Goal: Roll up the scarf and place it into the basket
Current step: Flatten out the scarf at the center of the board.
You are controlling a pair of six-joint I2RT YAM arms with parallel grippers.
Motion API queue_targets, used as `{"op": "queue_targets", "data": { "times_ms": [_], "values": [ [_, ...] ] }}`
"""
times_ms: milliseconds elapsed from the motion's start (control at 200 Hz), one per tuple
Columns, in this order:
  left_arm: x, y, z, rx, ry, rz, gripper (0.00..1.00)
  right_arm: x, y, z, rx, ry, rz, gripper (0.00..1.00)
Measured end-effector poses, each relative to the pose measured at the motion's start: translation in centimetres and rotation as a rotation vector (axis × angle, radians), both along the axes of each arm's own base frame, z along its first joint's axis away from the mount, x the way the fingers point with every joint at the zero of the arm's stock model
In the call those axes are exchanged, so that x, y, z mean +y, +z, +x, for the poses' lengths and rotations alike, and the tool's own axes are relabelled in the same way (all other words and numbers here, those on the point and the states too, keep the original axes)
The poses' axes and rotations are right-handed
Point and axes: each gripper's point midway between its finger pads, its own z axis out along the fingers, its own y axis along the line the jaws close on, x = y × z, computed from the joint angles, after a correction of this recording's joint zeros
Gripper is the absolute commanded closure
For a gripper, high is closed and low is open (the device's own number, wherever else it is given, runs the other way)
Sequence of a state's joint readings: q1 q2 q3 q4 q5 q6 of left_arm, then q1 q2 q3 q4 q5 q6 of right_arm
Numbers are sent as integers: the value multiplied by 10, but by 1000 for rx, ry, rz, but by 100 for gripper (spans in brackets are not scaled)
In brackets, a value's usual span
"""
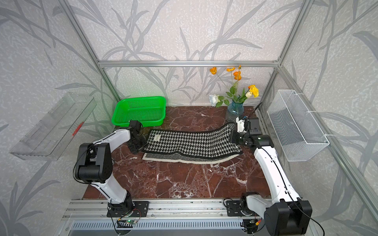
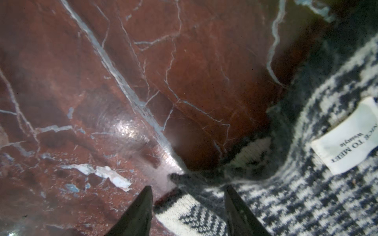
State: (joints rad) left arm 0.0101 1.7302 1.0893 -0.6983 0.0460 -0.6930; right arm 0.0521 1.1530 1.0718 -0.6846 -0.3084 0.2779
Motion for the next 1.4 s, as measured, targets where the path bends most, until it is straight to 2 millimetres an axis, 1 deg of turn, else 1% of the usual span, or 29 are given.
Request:
{"op": "queue_targets", "data": {
  "times_ms": [195,315,445,580,685,745,855,950,1010,1080,1200,1275,1400],
  "values": [
    [0,-2,5,-24,0,0,50,1,-1,1,3,3,7,100],
    [0,-6,7,-29,-2,0,56,2,-1,2,4,4,8,100],
    [-1,-16,5,-6,-5,-3,71,2,-2,2,5,6,10,100],
    [-2,-16,7,-15,-9,-6,84,3,-2,2,5,9,12,100],
    [-3,-16,8,-19,-11,-11,91,3,-3,2,9,9,12,100],
    [-5,-16,8,-24,-13,-17,93,3,-4,3,13,9,12,100],
    [-7,-16,5,-24,-18,-32,93,3,-6,5,18,8,11,100],
    [-9,-12,0,-23,-22,-41,95,3,-7,8,15,8,11,100],
    [-9,-4,0,-37,-25,-44,96,3,-9,10,18,7,10,100],
    [-10,7,-1,-61,-34,-48,100,2,-11,11,23,3,5,100],
    [-11,24,-1,-93,-48,-46,100,2,-12,12,21,1,7,100],
    [-11,29,-2,-99,-60,-47,100,2,-11,13,17,0,7,100],
    [-15,32,-5,-93,-73,-66,100,0,-13,16,20,-5,0,100]
  ]
}}
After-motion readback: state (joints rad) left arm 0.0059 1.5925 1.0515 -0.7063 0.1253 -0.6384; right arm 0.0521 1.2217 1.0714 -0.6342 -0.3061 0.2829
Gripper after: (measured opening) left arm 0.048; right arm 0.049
